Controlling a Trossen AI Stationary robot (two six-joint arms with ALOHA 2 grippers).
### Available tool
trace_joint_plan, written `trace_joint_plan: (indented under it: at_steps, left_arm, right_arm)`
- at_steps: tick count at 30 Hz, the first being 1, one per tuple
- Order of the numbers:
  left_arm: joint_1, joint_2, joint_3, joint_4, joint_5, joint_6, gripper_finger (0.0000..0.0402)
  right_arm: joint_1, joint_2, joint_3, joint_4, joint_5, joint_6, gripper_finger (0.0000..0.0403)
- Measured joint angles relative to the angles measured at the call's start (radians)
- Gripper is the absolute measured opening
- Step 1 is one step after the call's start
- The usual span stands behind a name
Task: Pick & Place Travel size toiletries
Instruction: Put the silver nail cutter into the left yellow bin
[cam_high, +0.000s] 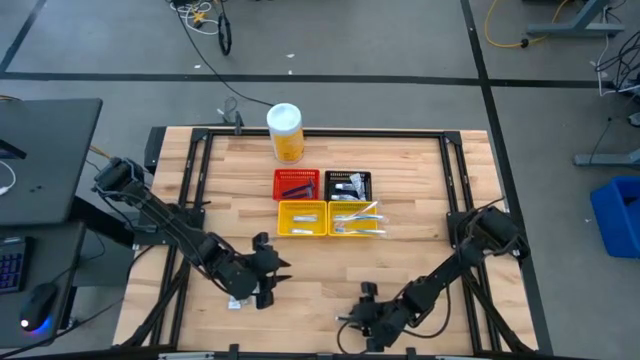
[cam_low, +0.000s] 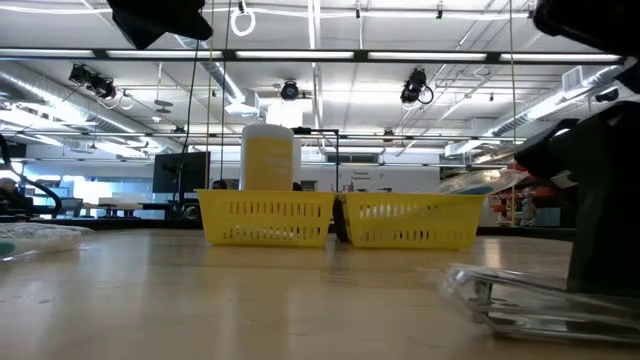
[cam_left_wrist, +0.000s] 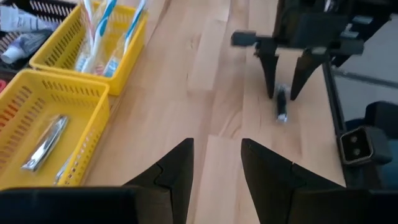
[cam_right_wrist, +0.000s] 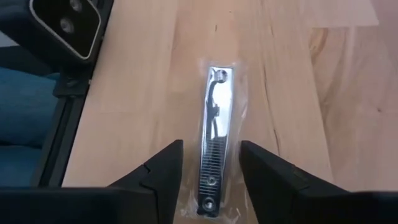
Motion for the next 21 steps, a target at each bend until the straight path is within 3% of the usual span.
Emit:
trace_joint_plan:
  at_steps: [7, 15, 21]
  left_arm:
    - [0.001, 0.0, 0.0, 0.029, 0.0, 0.006, 0.0144]
    - [0.001, 0.0, 0.0, 0.035, 0.0, 0.006, 0.0144]
    - [0.003, 0.015, 0.0, 0.132, 0.0, 0.026, 0.0144]
  right_arm:
    - [-0.031, -0.001, 0.003, -0.037, -0.038, 0.019, 0.0134]
    - [-0.048, -0.001, 0.003, -0.066, -0.051, 0.01, 0.0056]
    - [-0.08, -0.04, -0.003, -0.093, -0.058, -0.056, 0.0053]
